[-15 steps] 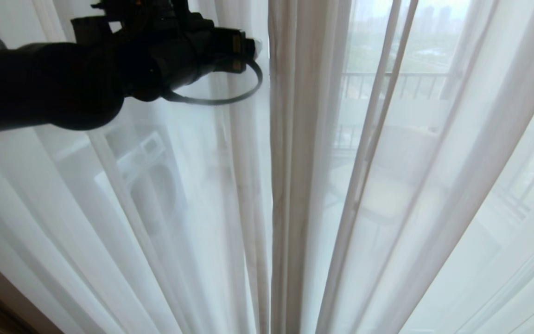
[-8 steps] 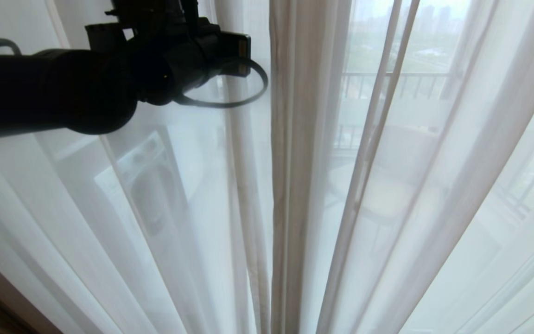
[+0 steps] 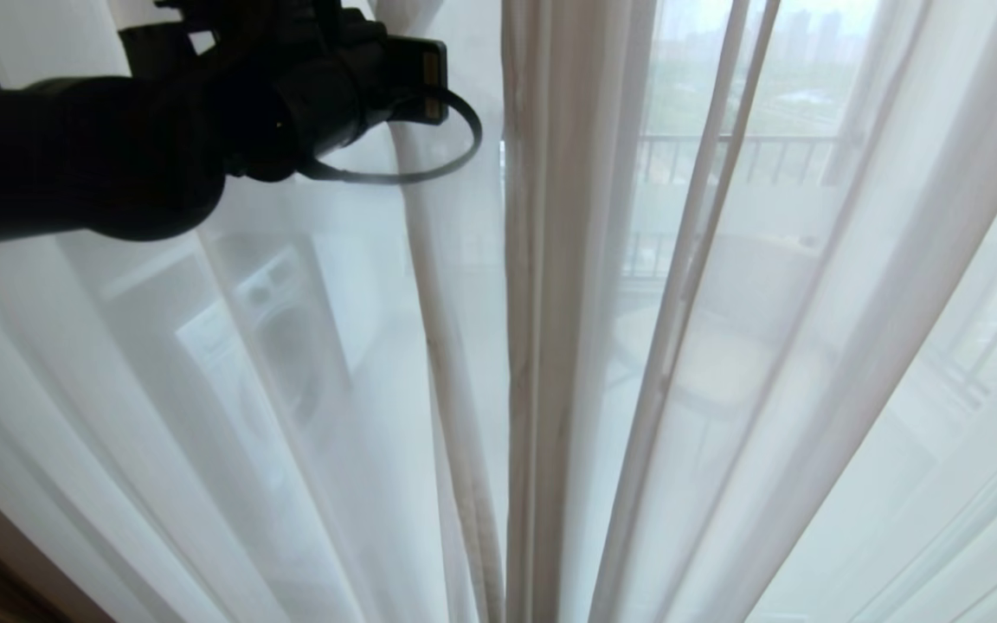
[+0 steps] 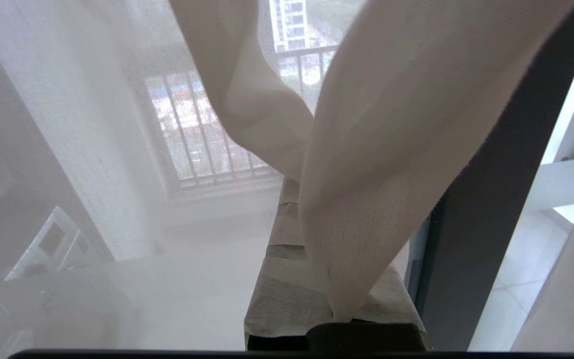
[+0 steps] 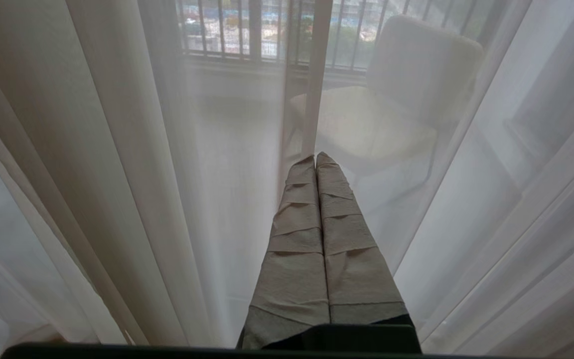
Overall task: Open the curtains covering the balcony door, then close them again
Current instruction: Pull the inner curtains open on both sides
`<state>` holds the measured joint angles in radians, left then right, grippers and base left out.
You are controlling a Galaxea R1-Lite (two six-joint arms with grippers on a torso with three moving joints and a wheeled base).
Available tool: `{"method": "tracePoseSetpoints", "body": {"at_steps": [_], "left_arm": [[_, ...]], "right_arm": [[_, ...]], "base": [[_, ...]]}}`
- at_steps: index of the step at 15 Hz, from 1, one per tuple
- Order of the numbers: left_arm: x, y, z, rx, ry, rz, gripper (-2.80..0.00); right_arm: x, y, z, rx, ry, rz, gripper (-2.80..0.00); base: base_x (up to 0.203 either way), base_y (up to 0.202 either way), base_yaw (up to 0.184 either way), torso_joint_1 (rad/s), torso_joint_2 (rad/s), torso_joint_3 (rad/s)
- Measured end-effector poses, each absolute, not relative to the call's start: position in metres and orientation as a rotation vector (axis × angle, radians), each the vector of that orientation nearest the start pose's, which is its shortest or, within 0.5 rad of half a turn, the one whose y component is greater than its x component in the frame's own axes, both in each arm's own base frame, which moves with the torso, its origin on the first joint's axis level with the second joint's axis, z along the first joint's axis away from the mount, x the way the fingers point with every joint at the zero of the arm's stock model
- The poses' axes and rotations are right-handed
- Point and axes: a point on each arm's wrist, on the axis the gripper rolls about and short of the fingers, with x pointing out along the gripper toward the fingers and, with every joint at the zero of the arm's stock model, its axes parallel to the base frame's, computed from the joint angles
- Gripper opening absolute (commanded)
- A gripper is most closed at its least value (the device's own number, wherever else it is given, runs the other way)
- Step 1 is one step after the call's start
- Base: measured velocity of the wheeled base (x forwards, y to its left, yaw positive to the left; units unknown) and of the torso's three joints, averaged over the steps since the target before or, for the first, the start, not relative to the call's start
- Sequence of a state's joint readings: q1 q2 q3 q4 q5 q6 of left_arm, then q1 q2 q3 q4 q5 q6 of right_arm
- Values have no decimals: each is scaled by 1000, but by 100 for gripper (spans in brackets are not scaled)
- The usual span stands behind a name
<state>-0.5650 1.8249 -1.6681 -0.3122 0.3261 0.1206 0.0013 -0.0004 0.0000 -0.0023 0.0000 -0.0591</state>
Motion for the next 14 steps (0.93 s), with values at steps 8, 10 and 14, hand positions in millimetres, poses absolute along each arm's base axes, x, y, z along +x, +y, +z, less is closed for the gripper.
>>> {"method": "tracePoseSetpoints", "body": {"at_steps": [8, 10, 14], "left_arm": [[314, -126, 366, 39, -207, -67, -280], [311, -111, 364, 46, -193, -31, -280], [302, -83, 361, 60, -172, 39, -280]], "right_arm": [[-23, 0, 76, -59, -3, 1, -280], [-23, 0, 76, -59, -3, 1, -280], [-23, 0, 76, -59, -3, 1, -280]], "base": [[0, 0, 0, 0, 0, 0], [0, 0, 0, 0, 0, 0], [0, 0, 0, 0, 0, 0]]}}
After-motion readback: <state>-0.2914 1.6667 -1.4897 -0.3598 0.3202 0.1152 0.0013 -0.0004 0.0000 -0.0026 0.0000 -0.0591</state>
